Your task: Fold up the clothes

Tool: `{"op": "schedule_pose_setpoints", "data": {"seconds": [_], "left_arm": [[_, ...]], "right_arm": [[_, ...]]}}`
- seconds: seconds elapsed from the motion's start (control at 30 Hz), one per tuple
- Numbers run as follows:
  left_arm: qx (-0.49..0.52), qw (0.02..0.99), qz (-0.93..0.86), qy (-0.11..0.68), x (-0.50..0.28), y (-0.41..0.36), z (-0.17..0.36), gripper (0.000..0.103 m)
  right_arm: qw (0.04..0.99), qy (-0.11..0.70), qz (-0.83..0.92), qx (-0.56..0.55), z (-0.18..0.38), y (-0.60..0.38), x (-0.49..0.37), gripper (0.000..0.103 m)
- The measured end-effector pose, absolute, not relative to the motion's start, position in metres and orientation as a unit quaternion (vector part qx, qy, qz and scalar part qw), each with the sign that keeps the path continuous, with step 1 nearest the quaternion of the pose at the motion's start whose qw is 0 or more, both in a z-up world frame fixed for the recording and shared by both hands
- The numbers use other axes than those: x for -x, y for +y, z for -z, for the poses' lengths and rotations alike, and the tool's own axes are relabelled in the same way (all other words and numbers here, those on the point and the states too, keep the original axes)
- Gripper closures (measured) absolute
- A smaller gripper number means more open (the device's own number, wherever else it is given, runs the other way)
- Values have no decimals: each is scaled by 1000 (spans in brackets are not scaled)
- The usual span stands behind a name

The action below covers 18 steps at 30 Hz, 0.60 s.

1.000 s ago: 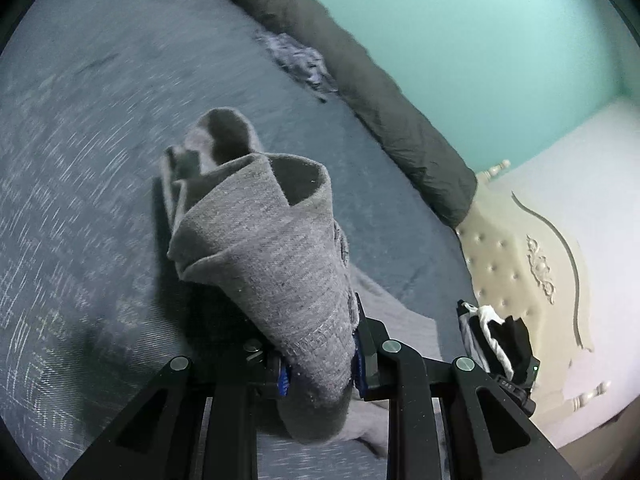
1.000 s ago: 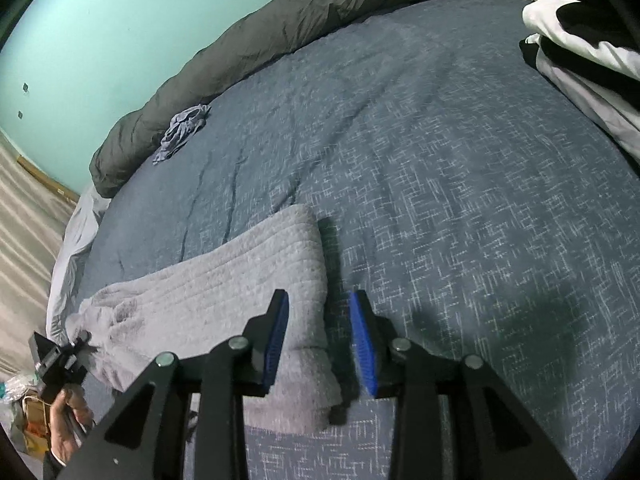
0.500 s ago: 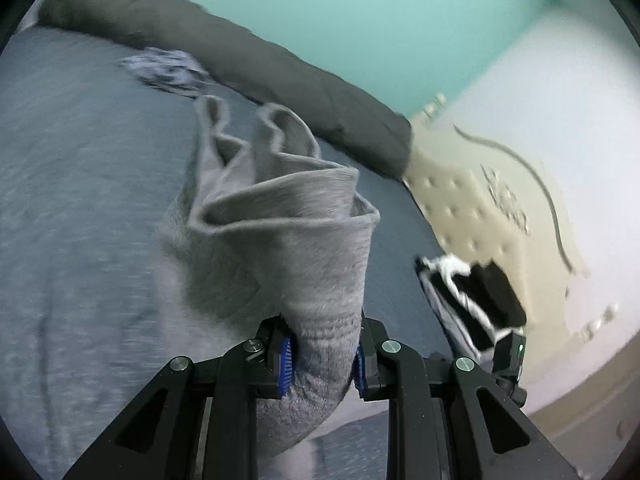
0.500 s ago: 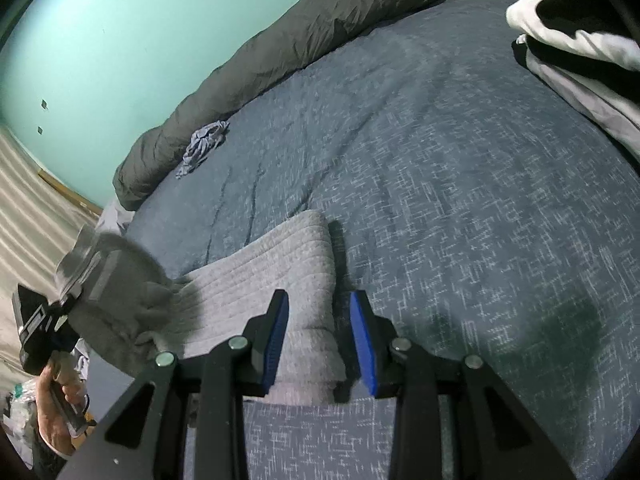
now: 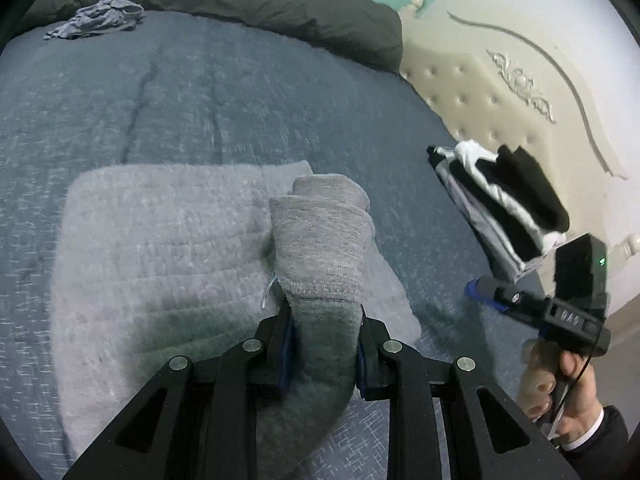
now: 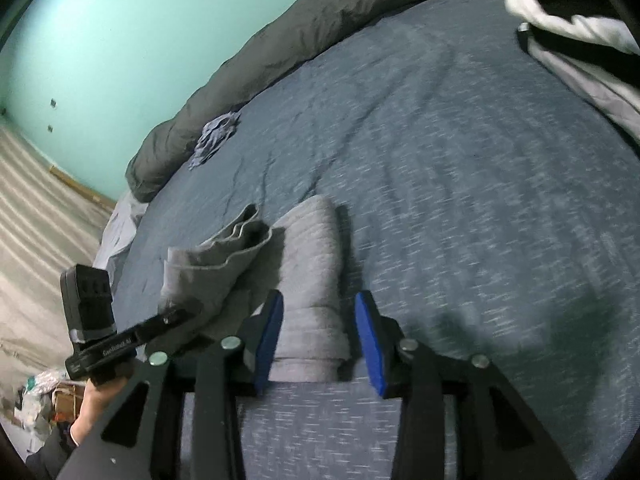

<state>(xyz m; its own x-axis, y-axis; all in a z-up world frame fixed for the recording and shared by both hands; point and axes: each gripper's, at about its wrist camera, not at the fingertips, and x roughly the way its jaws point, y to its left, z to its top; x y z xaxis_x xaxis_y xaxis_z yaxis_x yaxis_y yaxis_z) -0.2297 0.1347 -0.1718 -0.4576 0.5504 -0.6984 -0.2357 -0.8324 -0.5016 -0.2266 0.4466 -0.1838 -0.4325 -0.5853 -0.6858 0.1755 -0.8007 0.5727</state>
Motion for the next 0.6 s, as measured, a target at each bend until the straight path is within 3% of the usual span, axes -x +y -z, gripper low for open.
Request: {"op": "schedule_pose_setpoints", "data": {"seconds": [0.6], "left_arm": [[419,231,-843,-246,211,51,142,78]], "right_arm": [[256,-217,745,-576,231,306,255,50]]}}
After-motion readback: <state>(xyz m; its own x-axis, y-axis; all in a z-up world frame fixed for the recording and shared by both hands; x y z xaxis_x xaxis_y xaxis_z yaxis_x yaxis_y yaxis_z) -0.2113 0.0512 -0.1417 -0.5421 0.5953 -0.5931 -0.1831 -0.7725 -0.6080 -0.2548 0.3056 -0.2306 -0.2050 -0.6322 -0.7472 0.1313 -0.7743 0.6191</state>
